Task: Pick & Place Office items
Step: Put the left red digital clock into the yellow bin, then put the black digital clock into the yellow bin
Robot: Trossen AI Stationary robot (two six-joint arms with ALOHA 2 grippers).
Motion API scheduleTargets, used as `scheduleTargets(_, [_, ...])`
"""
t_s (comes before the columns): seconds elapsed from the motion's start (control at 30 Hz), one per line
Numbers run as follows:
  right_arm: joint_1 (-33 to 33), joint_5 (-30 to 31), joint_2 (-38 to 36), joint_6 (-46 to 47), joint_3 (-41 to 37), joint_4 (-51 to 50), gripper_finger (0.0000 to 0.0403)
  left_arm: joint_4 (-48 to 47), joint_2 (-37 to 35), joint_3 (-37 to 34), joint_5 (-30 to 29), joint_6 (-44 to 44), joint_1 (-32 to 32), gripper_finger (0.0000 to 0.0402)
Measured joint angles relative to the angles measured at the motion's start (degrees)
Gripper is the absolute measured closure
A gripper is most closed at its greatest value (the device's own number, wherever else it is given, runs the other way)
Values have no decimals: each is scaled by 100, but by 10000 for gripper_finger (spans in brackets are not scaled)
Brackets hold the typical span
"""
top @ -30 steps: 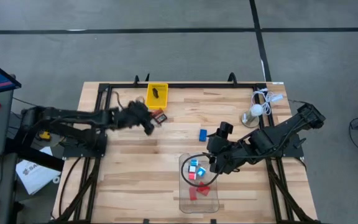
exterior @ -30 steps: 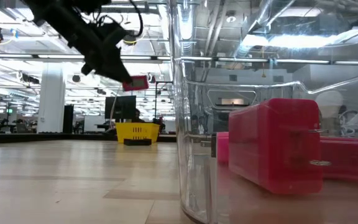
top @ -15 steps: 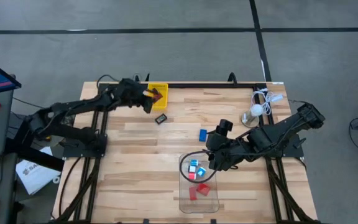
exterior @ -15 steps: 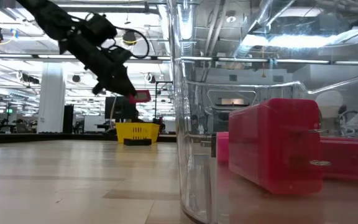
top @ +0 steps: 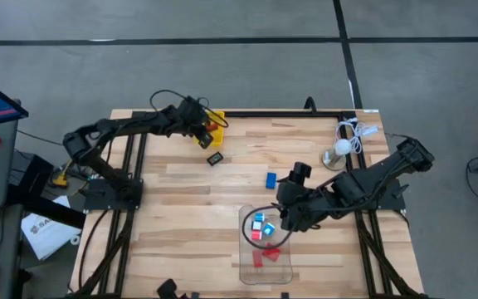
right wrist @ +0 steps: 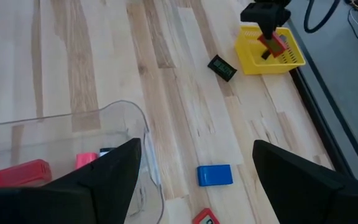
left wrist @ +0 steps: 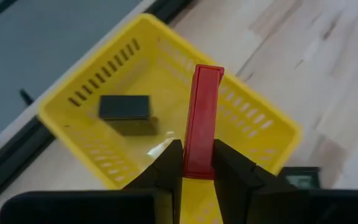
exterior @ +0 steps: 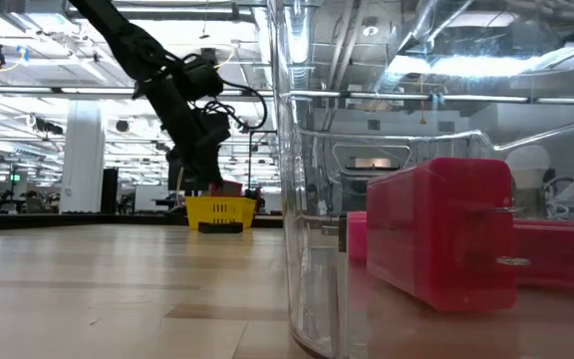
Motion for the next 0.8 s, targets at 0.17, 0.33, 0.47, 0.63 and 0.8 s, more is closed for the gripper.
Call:
scheduleTargets(0.17, [18,4,0,6,0,-7,101,-141,-9,21,-140,106,0,346])
scheduleTargets(0.33, [15,20,1,7,0,2,101,-144,-11,21,-341,128,0,326])
scheduleTargets(0.47, [15,20,0,57,0,4,101,-140,-12,21,-381,128,0,315])
scheduleTargets(0.63, [15,20,1,71,0,4,101,-37,-13,21,-384,174,0,318])
scheduleTargets(0.8, [15,21,0,74,0,1,101,-208,-238,21,-165,300,-85,307])
